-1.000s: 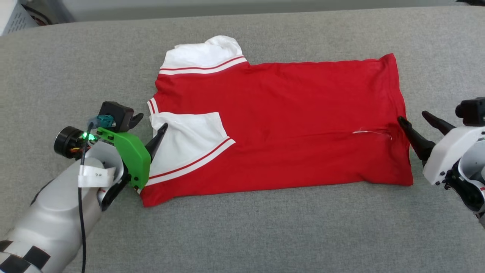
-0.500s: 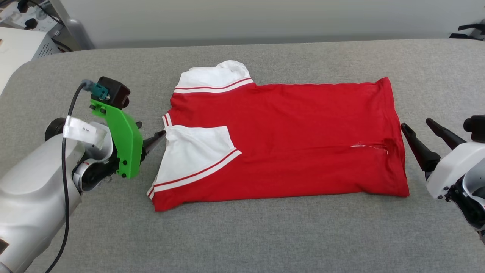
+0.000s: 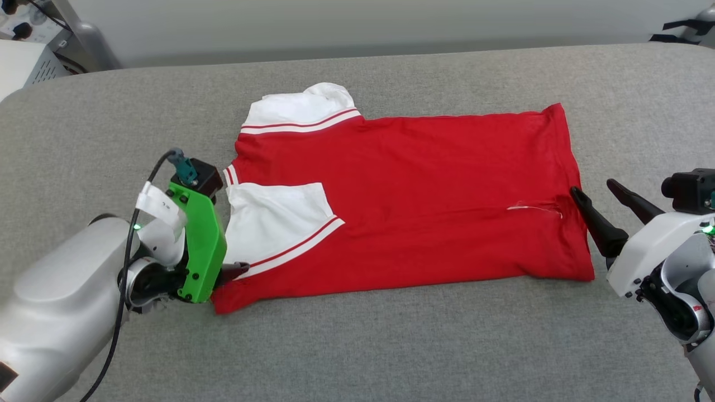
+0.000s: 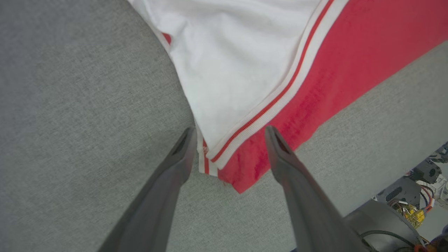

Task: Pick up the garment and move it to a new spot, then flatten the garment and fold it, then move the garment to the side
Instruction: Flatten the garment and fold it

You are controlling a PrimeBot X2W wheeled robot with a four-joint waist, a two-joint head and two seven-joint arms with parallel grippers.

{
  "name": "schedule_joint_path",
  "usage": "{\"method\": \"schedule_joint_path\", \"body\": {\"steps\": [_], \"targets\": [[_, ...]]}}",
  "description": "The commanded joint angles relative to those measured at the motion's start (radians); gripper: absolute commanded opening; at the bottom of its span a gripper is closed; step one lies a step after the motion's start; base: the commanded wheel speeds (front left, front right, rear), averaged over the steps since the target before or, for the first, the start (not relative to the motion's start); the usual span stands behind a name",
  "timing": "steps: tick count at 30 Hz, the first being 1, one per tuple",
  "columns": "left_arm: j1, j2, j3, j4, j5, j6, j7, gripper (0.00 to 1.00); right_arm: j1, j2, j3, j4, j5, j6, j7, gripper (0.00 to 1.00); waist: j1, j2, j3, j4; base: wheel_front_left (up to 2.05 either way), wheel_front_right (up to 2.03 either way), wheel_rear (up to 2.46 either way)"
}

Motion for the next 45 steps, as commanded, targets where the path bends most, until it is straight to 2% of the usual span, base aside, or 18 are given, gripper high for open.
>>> {"method": "schedule_joint_path", "body": {"steps": [1, 10, 14, 15, 16, 17, 21, 27, 32, 36, 40, 45], "targets": [[0.022, 0.009, -0.009, 0.009, -0.006, 0.006, 0.006, 1.00, 0.013, 0.007, -0.007, -0.008, -0.009, -0.001, 0.006, 1.00, 0.0000, 0.0000, 0.010, -0.008, 0.00, 0.00, 0.00], [0.068, -0.001, -0.051, 0.063, -0.002, 0.000, 0.025, 1.00, 0.014, 0.031, -0.024, -0.027, -0.030, -0.001, 0.026, 1.00, 0.0000, 0.0000, 0.044, -0.018, 0.00, 0.00, 0.00], [0.088, -0.016, -0.054, 0.093, -0.006, -0.005, -0.005, 1.00, 0.009, 0.039, -0.027, -0.029, -0.036, -0.001, 0.028, 1.00, 0.0000, 0.0000, 0.055, -0.020, 0.00, 0.00, 0.00], [0.093, -0.022, -0.054, 0.103, -0.006, -0.006, -0.018, 0.89, 0.008, 0.041, -0.028, -0.028, -0.037, -0.001, 0.029, 1.00, 0.0000, 0.0000, 0.056, -0.020, 0.00, 0.00, 0.00], [0.095, -0.025, -0.057, 0.107, 0.000, -0.007, -0.029, 0.09, 0.007, 0.042, -0.028, -0.028, -0.037, -0.001, 0.030, 1.00, 0.0000, 0.0000, 0.056, -0.020, 0.00, 0.00, 0.00], [0.098, -0.028, -0.061, 0.113, 0.003, -0.009, -0.038, 0.00, 0.004, 0.042, -0.028, -0.029, -0.038, -0.001, 0.032, 1.00, 0.0000, 0.0000, 0.054, -0.019, 0.00, 0.00, 0.00], [0.104, -0.037, -0.049, 0.123, 0.001, -0.013, -0.103, 0.00, 0.001, 0.022, -0.032, -0.038, -0.042, -0.001, 0.038, 1.00, 0.0000, 0.0000, 0.033, -0.014, 0.00, 0.00, 0.00], [0.097, -0.020, -0.048, 0.087, 0.038, -0.015, -0.201, 0.00, -0.002, -0.055, -0.046, -0.078, -0.039, -0.001, 0.109, 1.00, 0.0000, 0.0000, -0.005, -0.003, 0.00, 0.00, 0.00], [0.094, 0.007, -0.037, 0.018, 0.049, -0.016, -0.253, 0.00, -0.002, -0.146, -0.033, -0.127, -0.002, -0.001, 0.270, 1.00, 0.0000, 0.0000, -0.019, 0.006, 0.00, 0.00, 0.00], [0.095, 0.027, -0.036, -0.034, 0.064, -0.005, -0.270, 0.00, -0.011, -0.196, -0.011, -0.155, 0.036, -0.001, 0.425, 1.00, 0.0000, 0.0000, -0.017, 0.012, 0.00, 0.00, 0.00], [0.092, 0.036, -0.036, -0.069, 0.077, 0.010, -0.275, 0.00, -0.025, -0.216, 0.011, -0.168, 0.063, -0.001, 0.547, 1.00, 0.0000, 0.0000, -0.007, 0.021, 0.00, 0.00, 0.00], [0.082, 0.036, -0.036, -0.091, 0.094, 0.022, -0.284, 0.00, -0.040, -0.186, 0.027, -0.134, 0.059, -0.001, 0.613, 1.00, 0.0000, 0.0000, 0.010, 0.035, 0.00, 0.00, 0.00]]}}
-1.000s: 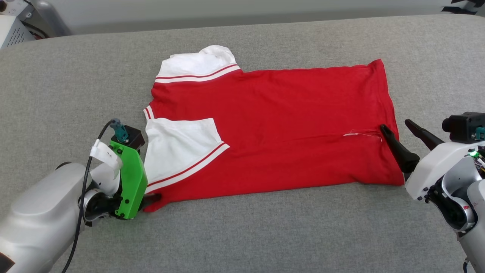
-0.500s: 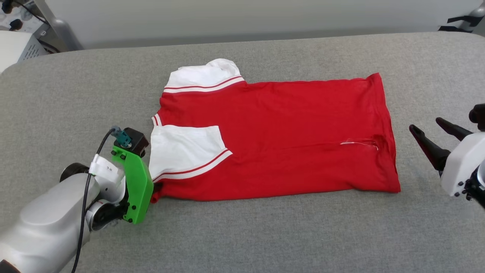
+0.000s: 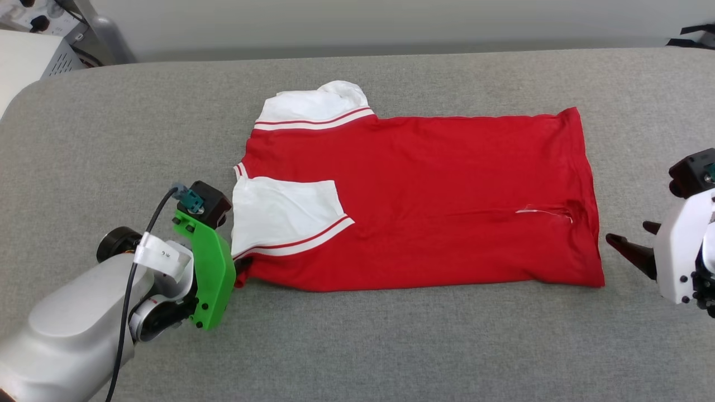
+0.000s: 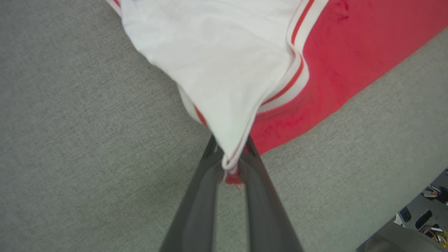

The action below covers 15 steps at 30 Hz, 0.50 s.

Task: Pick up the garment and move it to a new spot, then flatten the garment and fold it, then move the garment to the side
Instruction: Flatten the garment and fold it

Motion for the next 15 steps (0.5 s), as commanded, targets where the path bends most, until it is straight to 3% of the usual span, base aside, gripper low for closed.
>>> {"method": "schedule_joint_path", "body": {"steps": [1, 15], "targets": [[-0.005, 0.004, 0.003, -0.007, 0.009, 0.009, -0.010, 0.00, -0.016, 0.017, 0.007, 0.019, -0.002, -0.001, 0.009, 1.00, 0.0000, 0.0000, 0.011, 0.008, 0.00, 0.00, 0.00], [-0.031, -0.006, 0.001, -0.005, 0.041, 0.008, -0.041, 0.00, -0.062, 0.156, 0.108, 0.293, -0.048, -0.001, -0.057, 1.00, 0.0000, 0.0000, 0.085, 0.022, 0.00, 0.00, 0.00]]}}
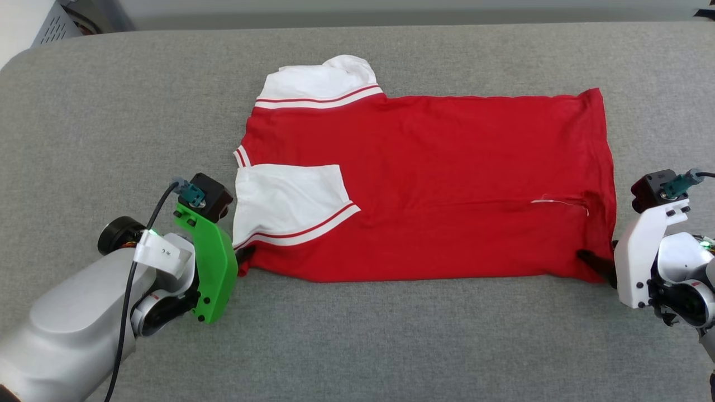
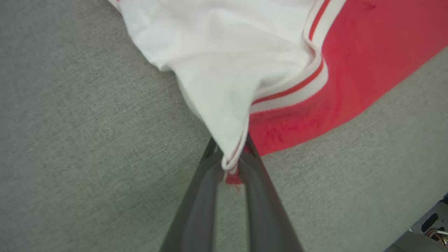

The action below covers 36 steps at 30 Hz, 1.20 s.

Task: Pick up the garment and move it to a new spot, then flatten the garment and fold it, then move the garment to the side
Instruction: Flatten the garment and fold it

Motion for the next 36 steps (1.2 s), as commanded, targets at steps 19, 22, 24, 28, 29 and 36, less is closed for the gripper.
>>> {"method": "schedule_joint_path", "body": {"steps": [19, 22, 24, 28, 29, 36], "targets": [[0.061, 0.017, 0.011, 0.037, -0.034, -0.013, -0.082, 0.00, 0.035, -0.076, 0.089, -0.039, 0.099, 0.000, -0.202, 0.00, 0.0000, 0.0000, -0.101, -0.025, 0.00, 0.00, 0.00], [0.079, 0.037, 0.011, 0.011, -0.040, -0.006, -0.085, 0.00, 0.055, -0.100, 0.080, -0.082, 0.110, 0.000, -0.210, 0.00, 0.0000, 0.0000, -0.118, -0.028, 0.00, 0.00, 0.00], [0.094, 0.053, 0.009, -0.012, -0.042, 0.002, -0.085, 0.00, 0.073, -0.112, 0.068, -0.109, 0.115, 0.000, -0.212, 0.00, 0.0000, 0.0000, -0.128, -0.028, 0.00, 0.00, 0.00], [0.130, 0.084, 0.000, -0.072, -0.049, 0.021, -0.082, 0.00, 0.127, -0.136, 0.040, -0.157, 0.122, 0.000, -0.211, 0.00, 0.0000, 0.0000, -0.148, -0.023, 0.00, 0.00, 0.00], [0.142, 0.091, -0.002, -0.090, -0.053, 0.028, -0.082, 0.00, 0.146, -0.142, 0.032, -0.171, 0.122, 0.000, -0.210, 0.00, 0.0000, 0.0000, -0.154, -0.020, 0.00, 0.00, 0.00], [0.227, 0.119, -0.031, -0.192, -0.064, 0.085, -0.078, 0.00, 0.280, -0.156, -0.042, -0.245, 0.124, 0.000, -0.198, 0.00, 0.0000, 0.0000, -0.182, -0.010, 0.00, 0.00, 0.00]]}}
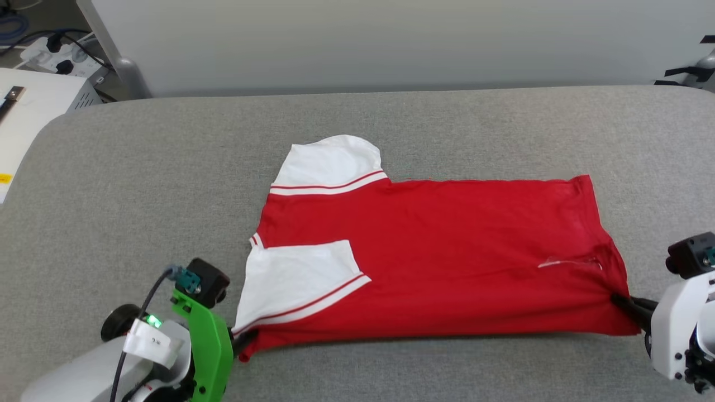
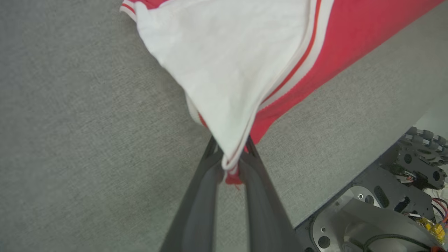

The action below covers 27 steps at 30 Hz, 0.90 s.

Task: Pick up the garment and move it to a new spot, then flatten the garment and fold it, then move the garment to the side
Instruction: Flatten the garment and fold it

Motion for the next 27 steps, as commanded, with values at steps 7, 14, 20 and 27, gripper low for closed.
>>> {"method": "schedule_joint_path", "body": {"steps": [7, 14, 20, 27], "targets": [[0.096, 0.035, -0.018, -0.081, -0.032, 0.058, -0.006, 0.00, 0.143, 0.006, -0.100, -0.066, -0.007, -0.001, 0.035, 0.00, 0.0000, 0.0000, -0.018, 0.007, 0.00, 0.00, 0.00], [0.098, 0.007, -0.010, -0.059, -0.036, 0.073, -0.027, 0.00, 0.153, 0.057, -0.159, -0.061, -0.039, -0.001, 0.064, 0.00, 0.0000, 0.0000, 0.014, 0.007, 0.00, 0.00, 0.00], [0.073, -0.042, 0.004, 0.042, -0.036, 0.055, -0.052, 0.00, 0.099, 0.115, -0.150, 0.007, -0.069, -0.001, 0.060, 0.00, 0.0000, 0.0000, 0.058, 0.003, 0.00, 0.00, 0.00], [0.072, -0.093, -0.001, 0.164, -0.038, 0.013, -0.076, 0.93, 0.069, 0.158, -0.119, 0.100, -0.087, -0.001, -0.003, 0.49, 0.0000, 0.0000, 0.072, 0.005, 0.00, 0.00, 0.00]]}}
